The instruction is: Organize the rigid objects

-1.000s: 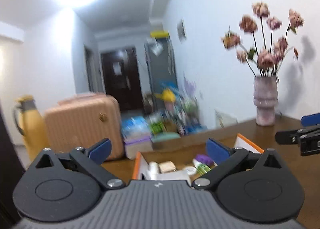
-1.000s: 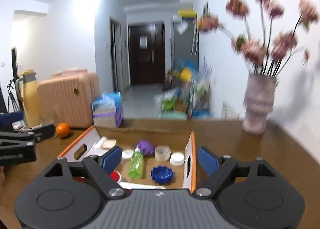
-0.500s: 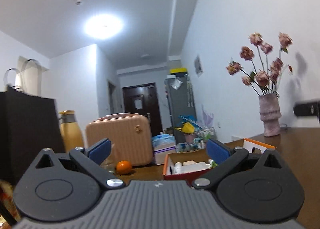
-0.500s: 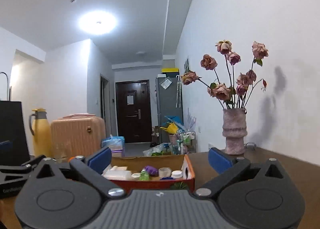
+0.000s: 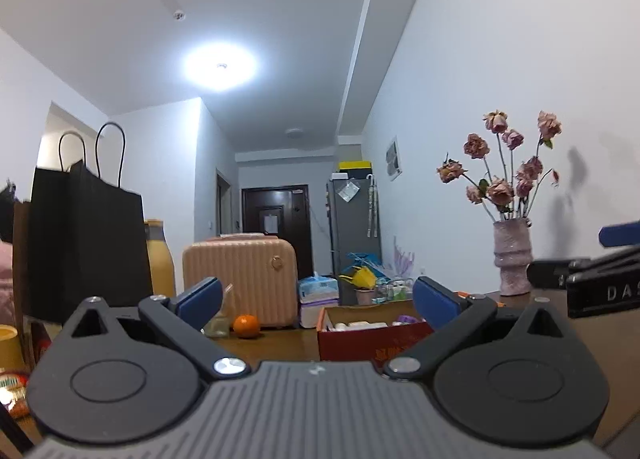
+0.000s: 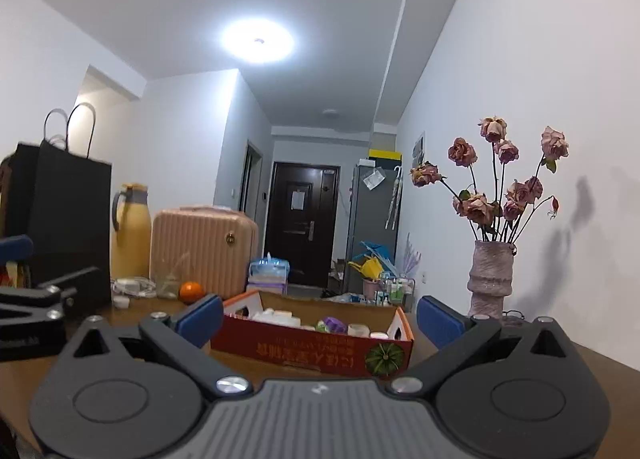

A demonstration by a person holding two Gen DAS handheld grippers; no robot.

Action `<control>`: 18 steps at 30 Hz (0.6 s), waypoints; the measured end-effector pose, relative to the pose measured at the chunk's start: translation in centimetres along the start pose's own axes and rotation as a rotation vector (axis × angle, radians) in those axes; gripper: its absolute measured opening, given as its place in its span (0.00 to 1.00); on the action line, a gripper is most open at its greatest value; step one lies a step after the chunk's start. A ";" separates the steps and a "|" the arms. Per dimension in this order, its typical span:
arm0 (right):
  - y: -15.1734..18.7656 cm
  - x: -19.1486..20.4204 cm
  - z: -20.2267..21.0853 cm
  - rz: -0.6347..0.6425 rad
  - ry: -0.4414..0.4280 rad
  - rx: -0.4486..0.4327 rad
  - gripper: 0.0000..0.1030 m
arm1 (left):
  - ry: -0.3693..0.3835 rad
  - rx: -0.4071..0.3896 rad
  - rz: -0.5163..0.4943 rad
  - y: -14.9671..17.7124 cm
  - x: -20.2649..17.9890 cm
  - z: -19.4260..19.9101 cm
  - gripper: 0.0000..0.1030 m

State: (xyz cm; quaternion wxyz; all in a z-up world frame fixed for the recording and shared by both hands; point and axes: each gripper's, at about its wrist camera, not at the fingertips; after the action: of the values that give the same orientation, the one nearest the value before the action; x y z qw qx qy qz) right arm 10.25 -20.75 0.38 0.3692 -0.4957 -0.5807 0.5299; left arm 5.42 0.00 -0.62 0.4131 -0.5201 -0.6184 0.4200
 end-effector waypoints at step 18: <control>0.4 6.0 6.8 -0.008 0.093 0.077 1.00 | 0.031 0.181 0.027 -0.4 4.5 5.4 1.00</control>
State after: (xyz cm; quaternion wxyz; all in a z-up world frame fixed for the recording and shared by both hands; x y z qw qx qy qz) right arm 2.44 -16.64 -1.75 0.4166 -0.5028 -0.5443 0.5266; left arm -0.38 3.95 -1.56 0.4623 -0.4955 -0.5642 0.4716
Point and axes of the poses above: each gripper's, at about its wrist camera, not at the fingertips, and z roughly against the way its jaws point, x to its left, y to its underside, and after that the axes turned 11 degrees about -x, right-handed
